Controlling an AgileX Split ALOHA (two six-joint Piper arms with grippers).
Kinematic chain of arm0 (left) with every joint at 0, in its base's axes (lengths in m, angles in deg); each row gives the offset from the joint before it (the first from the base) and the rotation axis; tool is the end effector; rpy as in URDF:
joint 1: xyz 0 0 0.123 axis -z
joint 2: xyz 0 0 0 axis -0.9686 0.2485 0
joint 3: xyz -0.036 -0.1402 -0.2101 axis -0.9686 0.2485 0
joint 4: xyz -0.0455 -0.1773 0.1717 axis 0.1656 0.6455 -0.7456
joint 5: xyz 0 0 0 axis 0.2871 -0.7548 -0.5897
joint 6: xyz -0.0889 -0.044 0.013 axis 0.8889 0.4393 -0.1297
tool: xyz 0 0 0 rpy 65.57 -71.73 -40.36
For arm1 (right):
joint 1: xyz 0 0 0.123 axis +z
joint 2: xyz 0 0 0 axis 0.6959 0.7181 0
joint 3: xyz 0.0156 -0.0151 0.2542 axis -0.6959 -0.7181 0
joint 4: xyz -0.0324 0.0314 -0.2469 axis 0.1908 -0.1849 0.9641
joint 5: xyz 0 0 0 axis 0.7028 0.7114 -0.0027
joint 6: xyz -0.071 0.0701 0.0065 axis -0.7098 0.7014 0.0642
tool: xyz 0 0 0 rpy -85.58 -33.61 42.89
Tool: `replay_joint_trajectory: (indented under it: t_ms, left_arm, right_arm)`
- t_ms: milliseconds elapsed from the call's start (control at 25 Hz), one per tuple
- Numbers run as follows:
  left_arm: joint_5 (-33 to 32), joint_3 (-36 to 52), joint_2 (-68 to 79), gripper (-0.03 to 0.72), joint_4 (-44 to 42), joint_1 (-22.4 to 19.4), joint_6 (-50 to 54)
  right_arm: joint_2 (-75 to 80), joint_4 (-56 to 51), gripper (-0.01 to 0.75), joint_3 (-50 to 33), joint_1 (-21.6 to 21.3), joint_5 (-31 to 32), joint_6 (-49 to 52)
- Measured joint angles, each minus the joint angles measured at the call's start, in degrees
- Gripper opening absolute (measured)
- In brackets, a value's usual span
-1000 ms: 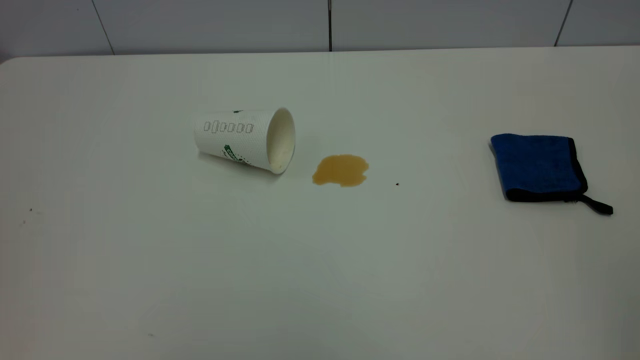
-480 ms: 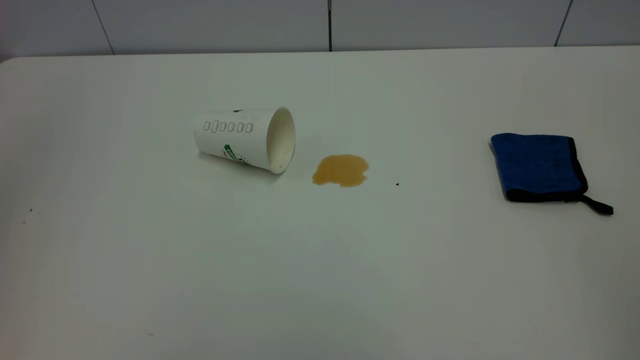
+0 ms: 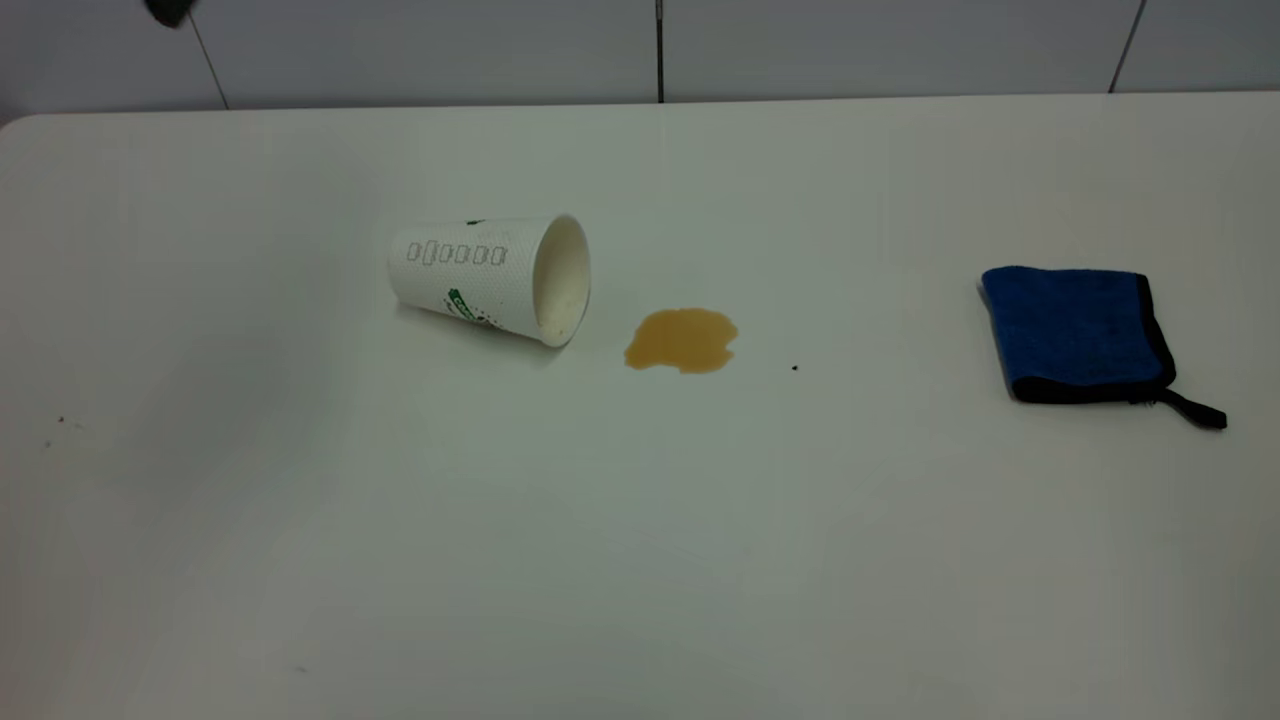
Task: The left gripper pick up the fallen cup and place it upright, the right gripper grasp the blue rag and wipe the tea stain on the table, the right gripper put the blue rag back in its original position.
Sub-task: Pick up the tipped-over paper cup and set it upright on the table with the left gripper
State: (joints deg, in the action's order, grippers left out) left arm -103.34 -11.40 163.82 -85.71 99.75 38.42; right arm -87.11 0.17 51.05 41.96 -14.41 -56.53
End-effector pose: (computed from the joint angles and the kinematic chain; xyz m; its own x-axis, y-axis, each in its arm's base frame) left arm 0.3449 -0.1235 0.2119 -0.8231 0.3388 -0.4558 0.2532 0.9373 0.2394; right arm 0.0311 -0.0006 0.2596 -0.5165 0.0159 -0.8562 0.0302 0.9995 0.0003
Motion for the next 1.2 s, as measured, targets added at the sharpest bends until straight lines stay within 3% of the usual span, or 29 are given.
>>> replay_joint_trajectory:
  t_ms: [240,440,680,1200]
  left_arm:
    - [-4.2,-11.6,14.0,0.682,-7.9,9.3,6.7]
    - [-5.3,-18.2,22.1,0.682,-10.0,14.0,7.0]
    - [-5.3,-20.6,29.2,0.682,-15.2,15.9,10.6]
    - [0.5,-22.5,39.3,0.682,-19.8,16.0,17.6]
  right_arm:
    - [0.0,0.0,0.238,0.0,0.0,0.0,0.0]
    - [0.0,0.0,0.238,0.0,0.0,0.0,0.0]
    - [0.0,0.0,0.238,0.0,0.0,0.0,0.0]
    - [0.0,0.4,0.238,0.0,0.0,0.0,0.0]
